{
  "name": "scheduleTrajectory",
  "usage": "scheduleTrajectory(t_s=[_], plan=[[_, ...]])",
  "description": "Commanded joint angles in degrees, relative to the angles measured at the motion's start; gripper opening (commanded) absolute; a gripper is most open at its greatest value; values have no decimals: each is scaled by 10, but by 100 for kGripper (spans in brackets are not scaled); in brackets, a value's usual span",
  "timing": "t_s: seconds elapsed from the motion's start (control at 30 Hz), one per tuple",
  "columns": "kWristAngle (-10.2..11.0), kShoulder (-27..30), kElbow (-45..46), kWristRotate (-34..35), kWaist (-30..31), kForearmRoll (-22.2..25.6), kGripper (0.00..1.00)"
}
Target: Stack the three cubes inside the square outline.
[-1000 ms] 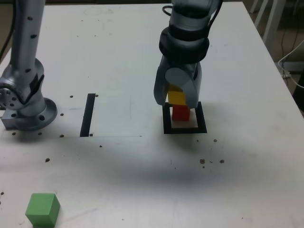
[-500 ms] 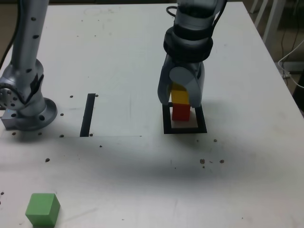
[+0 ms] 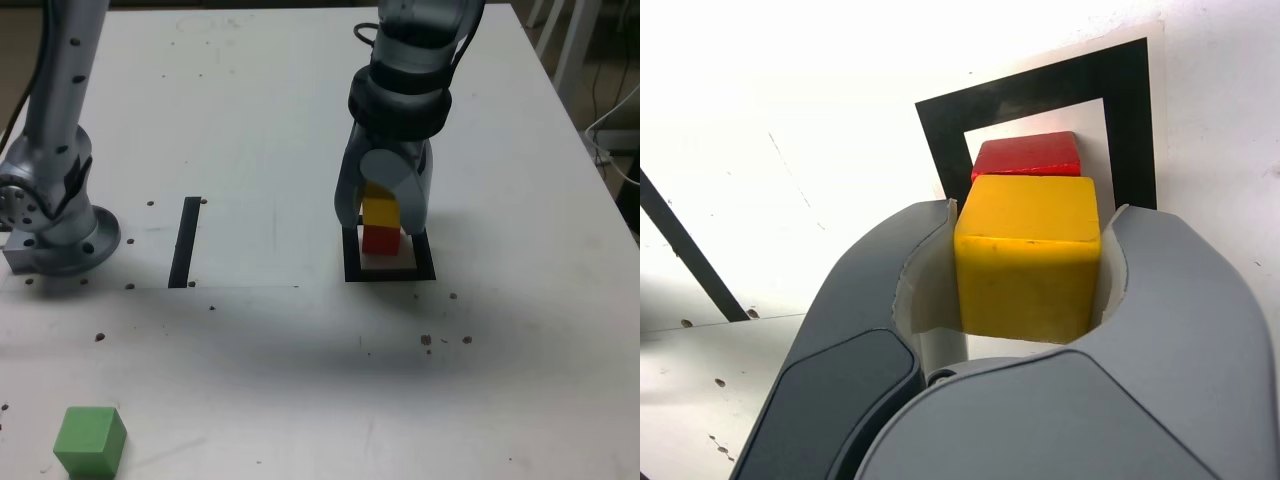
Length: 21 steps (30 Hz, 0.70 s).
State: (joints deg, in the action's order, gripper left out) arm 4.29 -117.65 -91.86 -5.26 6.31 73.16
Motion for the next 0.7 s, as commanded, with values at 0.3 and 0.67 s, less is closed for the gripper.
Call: scheduleTrajectory(t_s=[0.3,0.67], plan=[[-6,-4,8,-3,-2,-2,84],[4,21,27,10,-2,-5,97]])
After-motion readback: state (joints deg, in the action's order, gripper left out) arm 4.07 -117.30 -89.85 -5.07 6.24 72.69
